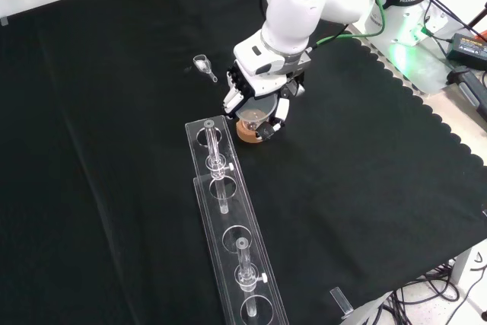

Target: Place the funnel on the round-bottom flask.

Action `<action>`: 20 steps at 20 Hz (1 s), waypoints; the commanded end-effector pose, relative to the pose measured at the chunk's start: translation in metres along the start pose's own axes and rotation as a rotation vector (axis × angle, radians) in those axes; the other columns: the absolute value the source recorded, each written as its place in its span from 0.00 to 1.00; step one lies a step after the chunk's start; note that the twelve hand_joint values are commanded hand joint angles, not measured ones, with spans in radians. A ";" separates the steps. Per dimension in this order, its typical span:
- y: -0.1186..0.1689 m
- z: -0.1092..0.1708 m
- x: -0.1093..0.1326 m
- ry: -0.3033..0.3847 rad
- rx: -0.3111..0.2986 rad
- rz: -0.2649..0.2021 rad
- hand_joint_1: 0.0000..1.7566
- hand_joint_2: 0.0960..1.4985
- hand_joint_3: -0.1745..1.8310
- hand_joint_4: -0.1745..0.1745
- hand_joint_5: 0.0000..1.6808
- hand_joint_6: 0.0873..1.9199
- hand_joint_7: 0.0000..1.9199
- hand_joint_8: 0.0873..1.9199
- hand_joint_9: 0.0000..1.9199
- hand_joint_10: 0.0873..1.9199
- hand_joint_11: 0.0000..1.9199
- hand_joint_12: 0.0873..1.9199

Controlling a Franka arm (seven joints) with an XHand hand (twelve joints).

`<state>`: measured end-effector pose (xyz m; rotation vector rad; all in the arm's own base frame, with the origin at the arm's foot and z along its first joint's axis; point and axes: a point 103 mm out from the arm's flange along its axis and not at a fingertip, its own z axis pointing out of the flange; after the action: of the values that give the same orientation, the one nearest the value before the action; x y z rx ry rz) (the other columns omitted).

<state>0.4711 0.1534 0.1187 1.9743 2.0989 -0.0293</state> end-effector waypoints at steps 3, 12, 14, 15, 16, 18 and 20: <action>0.004 -0.002 -0.005 -0.014 -0.007 0.012 0.67 0.42 0.45 0.00 0.67 0.48 0.71 0.70 0.98 0.64 1.00 0.77; 0.004 -0.013 -0.019 -0.047 -0.049 0.031 0.67 0.42 0.45 0.00 0.67 0.48 0.71 0.70 0.98 0.64 1.00 0.77; 0.003 -0.012 -0.019 -0.050 -0.050 0.034 0.67 0.42 0.45 0.00 0.67 0.48 0.71 0.70 0.98 0.64 1.00 0.77; 0.004 -0.013 -0.020 -0.049 -0.050 0.034 0.67 0.42 0.45 0.00 0.67 0.48 0.71 0.70 0.98 0.64 1.00 0.77; 0.005 -0.016 -0.022 -0.050 -0.050 0.035 0.67 0.42 0.45 0.00 0.67 0.48 0.71 0.70 0.98 0.64 1.00 0.77; 0.006 -0.021 -0.034 -0.048 -0.050 0.044 0.67 0.42 0.46 0.00 0.67 0.48 0.71 0.70 0.98 0.64 1.00 0.77; 0.005 -0.022 -0.039 -0.051 -0.050 0.048 0.67 0.42 0.46 0.00 0.67 0.48 0.71 0.70 0.98 0.64 1.00 0.77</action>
<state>0.4748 0.1308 0.1428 1.9654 2.0082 -0.0150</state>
